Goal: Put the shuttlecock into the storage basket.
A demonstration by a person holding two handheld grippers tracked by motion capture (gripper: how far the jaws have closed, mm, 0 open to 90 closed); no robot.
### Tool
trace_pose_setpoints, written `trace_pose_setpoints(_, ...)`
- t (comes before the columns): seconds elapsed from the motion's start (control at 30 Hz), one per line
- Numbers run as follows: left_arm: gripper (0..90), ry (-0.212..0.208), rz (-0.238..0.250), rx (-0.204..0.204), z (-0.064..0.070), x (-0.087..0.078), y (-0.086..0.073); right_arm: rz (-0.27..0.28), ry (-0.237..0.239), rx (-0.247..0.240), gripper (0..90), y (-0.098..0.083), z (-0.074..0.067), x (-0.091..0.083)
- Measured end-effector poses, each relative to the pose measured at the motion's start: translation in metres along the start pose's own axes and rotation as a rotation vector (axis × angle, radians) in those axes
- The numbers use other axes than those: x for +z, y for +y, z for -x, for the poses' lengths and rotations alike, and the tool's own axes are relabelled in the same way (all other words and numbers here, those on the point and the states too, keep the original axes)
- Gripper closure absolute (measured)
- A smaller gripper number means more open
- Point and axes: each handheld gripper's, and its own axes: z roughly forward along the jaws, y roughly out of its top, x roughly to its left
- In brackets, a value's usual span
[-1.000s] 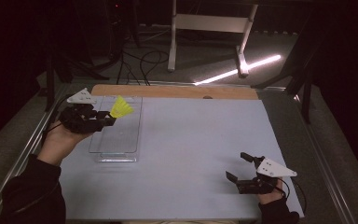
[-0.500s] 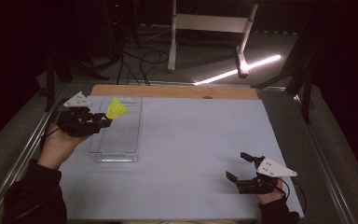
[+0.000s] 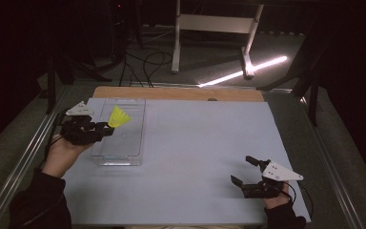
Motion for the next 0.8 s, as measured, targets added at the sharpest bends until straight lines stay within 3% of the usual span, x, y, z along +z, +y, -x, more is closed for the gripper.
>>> trace_pose_setpoints(0.27,65.6,-0.005,-0.018,-0.022,-0.004,0.013,-0.013,0.000,-0.001,-0.001,8.8,0.000,0.000,0.000)
trace_pose_setpoints(0.8,65.6,0.057,-0.055,-0.080,-0.018,0.018,-0.040,-0.004,0.003,0.002,8.8,0.000,0.000,0.000)
